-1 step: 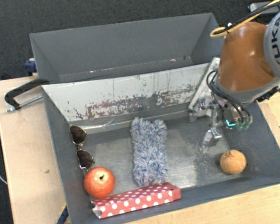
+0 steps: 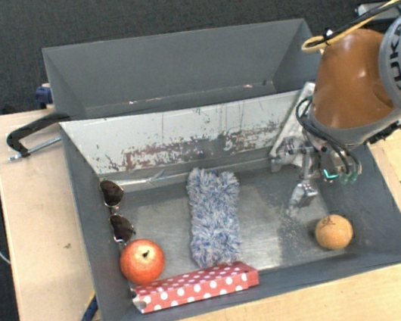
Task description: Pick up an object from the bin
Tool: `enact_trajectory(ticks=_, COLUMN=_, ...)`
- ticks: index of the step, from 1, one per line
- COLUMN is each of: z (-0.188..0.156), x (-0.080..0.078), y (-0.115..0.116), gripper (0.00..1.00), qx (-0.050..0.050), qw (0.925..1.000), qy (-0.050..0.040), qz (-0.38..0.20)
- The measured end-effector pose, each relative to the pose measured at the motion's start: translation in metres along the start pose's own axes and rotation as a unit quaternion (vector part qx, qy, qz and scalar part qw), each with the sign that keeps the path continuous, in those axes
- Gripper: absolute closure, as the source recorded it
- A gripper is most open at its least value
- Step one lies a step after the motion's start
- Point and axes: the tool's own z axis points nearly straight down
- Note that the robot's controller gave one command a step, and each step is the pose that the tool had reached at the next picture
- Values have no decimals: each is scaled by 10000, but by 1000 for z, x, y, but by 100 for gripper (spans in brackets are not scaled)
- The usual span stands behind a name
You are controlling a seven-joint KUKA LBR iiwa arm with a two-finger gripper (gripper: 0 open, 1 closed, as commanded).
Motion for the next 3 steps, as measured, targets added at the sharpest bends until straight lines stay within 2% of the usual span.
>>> enact_trajectory(ticks=1, z=59, x=-30, y=61, gripper=100, qx=-9, qw=9964, qy=-4, qz=842)
enact_trajectory(ticks=2, z=59, x=-30, y=61, gripper=100, qx=-6, qw=9964, qy=-4, qz=842)
enact_trajectory(ticks=3, z=-13, x=-28, y=59, gripper=100, qx=-3, qw=9973, qy=10, qz=733)
